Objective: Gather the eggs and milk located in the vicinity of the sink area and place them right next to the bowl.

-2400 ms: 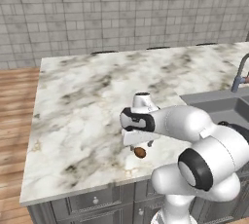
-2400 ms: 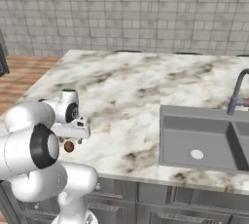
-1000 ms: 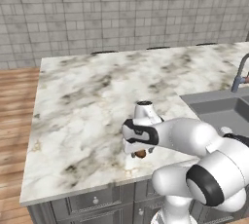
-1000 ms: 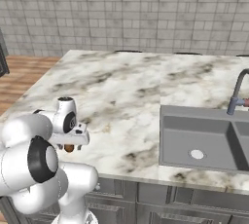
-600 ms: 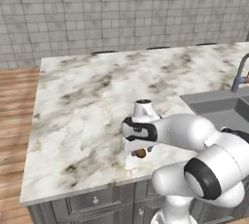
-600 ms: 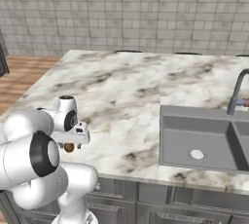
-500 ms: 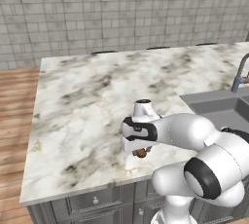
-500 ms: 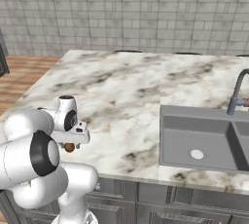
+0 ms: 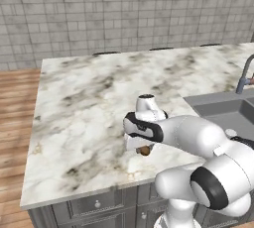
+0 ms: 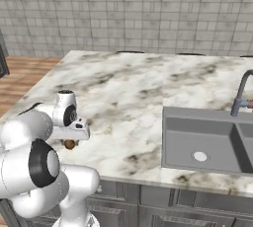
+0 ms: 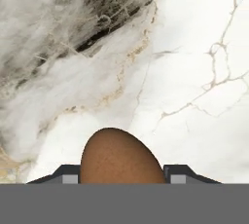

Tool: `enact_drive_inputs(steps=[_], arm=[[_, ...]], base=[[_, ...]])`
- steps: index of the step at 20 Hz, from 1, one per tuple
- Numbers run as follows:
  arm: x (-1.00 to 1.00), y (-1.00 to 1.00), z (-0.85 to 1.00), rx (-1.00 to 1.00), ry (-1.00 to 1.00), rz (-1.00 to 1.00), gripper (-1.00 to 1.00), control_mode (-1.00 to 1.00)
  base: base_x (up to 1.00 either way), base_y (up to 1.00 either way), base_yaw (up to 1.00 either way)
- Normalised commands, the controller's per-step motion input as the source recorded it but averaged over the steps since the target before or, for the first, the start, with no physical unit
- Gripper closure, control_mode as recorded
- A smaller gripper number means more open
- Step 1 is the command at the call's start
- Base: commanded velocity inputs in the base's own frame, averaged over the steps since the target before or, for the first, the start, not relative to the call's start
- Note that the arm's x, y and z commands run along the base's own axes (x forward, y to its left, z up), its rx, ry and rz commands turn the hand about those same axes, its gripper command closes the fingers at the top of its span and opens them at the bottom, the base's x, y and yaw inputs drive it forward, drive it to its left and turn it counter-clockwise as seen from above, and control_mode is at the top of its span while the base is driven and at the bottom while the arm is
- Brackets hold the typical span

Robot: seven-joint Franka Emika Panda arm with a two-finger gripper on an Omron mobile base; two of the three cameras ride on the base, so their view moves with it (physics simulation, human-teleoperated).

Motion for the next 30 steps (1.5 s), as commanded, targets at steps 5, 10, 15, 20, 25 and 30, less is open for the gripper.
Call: enact_drive_inputs(steps=[5, 10, 15, 20, 25, 30], arm=[[-0.55, 0.10, 1.00, 0.00, -0.09, 0.00, 1.00, -1.00], [-0.51, -0.05, 0.98, 0.00, -0.07, 0.00, 1.00, -1.00], [-0.94, -0.37, 0.65, 0.03, -0.14, 0.00, 1.00, -1.00], [-0.16, -0.17, 0.28, 0.00, -0.06, 0.00, 1.00, -1.00], [0.00, 0.00, 0.00, 0.00, 0.00, 0.00, 1.00, -1.00], [0.00, 0.00, 0.00, 0.00, 0.00, 0.00, 1.00, 1.00]], base=[[0.00, 0.00, 0.00], [0.00, 0.00, 0.00], [0.00, 0.00, 0.00], [0.00, 0.00, 0.00], [0.00, 0.00, 0.00], [-0.20, -0.07, -0.01]])
